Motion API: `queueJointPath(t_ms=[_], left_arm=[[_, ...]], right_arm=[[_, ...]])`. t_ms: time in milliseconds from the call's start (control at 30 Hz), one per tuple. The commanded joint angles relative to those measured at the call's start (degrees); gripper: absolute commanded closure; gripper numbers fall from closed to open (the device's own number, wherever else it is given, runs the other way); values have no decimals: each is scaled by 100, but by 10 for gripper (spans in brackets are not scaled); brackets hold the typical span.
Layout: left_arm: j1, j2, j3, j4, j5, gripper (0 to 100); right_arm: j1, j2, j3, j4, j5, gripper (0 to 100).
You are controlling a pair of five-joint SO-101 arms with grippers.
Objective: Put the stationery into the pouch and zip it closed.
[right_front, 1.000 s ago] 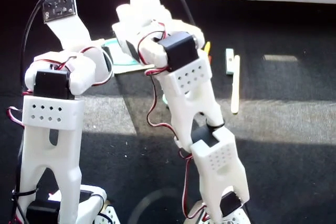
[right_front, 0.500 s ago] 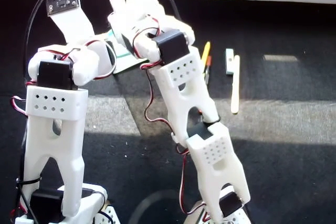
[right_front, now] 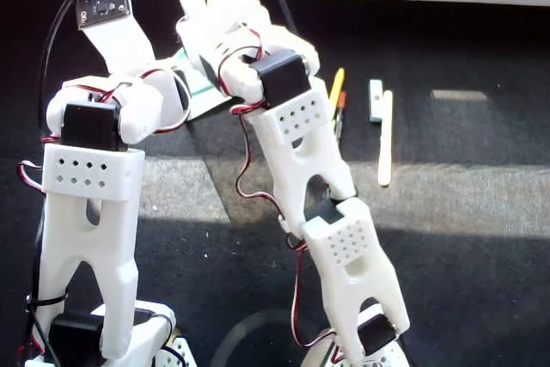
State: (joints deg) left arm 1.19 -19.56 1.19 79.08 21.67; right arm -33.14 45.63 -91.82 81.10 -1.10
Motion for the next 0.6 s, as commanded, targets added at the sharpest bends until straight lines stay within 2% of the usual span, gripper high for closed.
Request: queueJointPath(t_ms=[0,167,333,567], left_arm=[[84,13,-48,185,70,991],[92,48,-523,334,70,991],[171,57,-1051,589,70,991],[233,110,-1033,545,79,991]], right_arm=[[233,391,-444,-338,-9,993],[251,954,-1024,-593,-9,993],[259,514,-971,-593,0,993],[295,259,-971,-532,308,993]])
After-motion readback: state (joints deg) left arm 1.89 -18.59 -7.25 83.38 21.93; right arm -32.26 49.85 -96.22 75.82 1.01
